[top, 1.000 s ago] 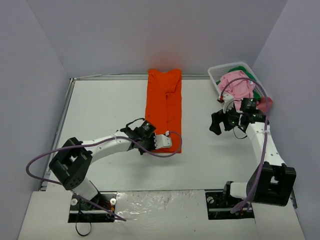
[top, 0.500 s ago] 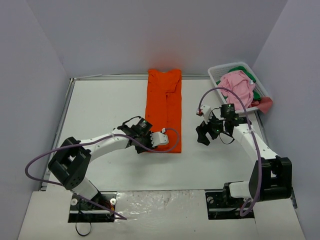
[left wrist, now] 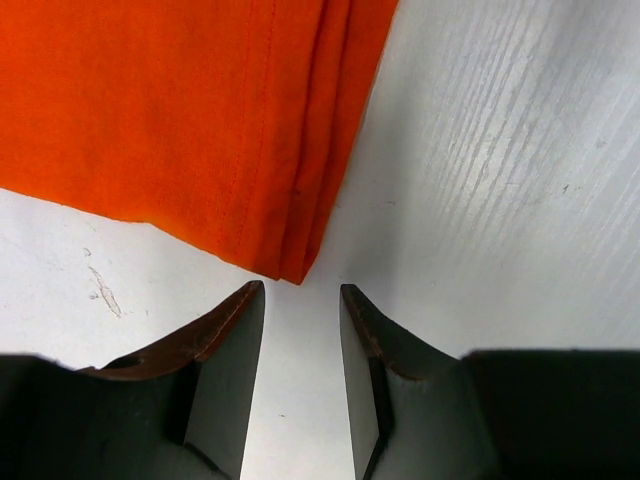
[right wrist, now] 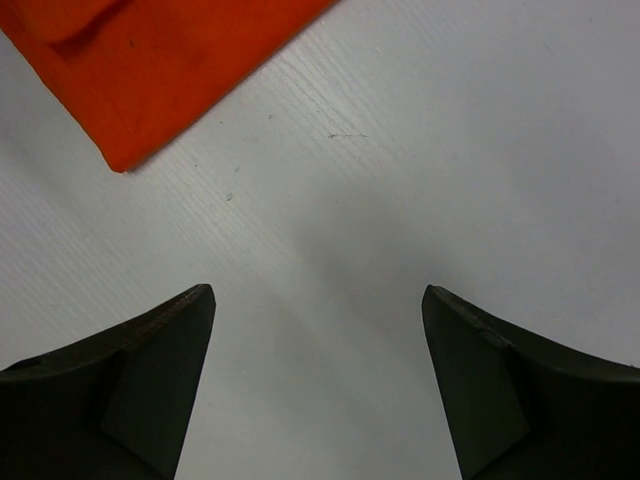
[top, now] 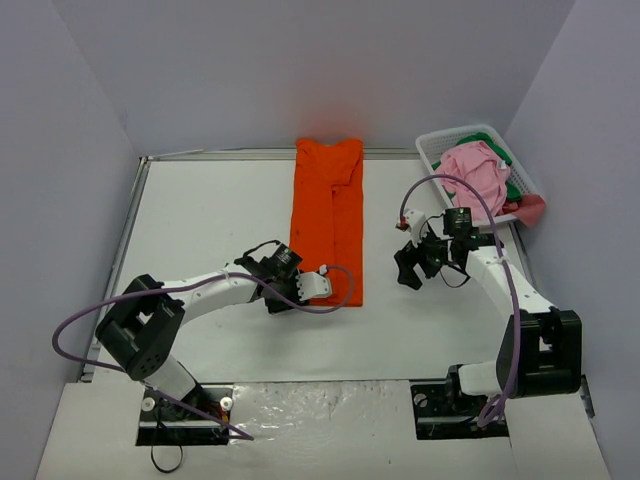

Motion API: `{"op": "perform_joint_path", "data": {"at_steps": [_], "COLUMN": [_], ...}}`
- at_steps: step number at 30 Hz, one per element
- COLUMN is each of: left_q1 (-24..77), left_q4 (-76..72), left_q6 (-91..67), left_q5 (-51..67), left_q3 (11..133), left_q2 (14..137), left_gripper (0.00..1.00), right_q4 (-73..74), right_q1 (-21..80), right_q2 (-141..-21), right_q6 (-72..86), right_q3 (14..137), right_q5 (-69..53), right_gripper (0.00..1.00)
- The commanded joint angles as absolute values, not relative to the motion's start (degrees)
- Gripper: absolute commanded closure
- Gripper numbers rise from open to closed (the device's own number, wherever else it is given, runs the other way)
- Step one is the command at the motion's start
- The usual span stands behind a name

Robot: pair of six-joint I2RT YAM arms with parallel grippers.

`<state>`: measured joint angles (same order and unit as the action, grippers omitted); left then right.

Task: Fold and stack the t-shirts
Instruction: Grab the bottom of the folded rectangular tshirt with both arms

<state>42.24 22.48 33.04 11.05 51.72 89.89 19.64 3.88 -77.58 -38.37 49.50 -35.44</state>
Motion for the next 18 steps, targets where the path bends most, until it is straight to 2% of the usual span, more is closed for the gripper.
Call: {"op": "perform_joint_path", "data": {"at_steps": [1,18], "left_q1": [42.1,43.68], "left_q4": [21.45,20.3], "left_q6": [34.01,33.4], "left_q5": [11.51,12.83], "left_q3": [51.94,52.38], "left_q2": [87.63,90.61], "left_gripper": [0.65,0.66], "right_q4": [19.69,19.69], "right_q1": [3.08,2.2], "right_q2": [-77.34,-77.7], "right_q6": [-37.53,-37.71], "right_q3": [49.75,49.66], "right_q5": [-35.77,-35.51], "right_gripper": [0.2,0.2]}}
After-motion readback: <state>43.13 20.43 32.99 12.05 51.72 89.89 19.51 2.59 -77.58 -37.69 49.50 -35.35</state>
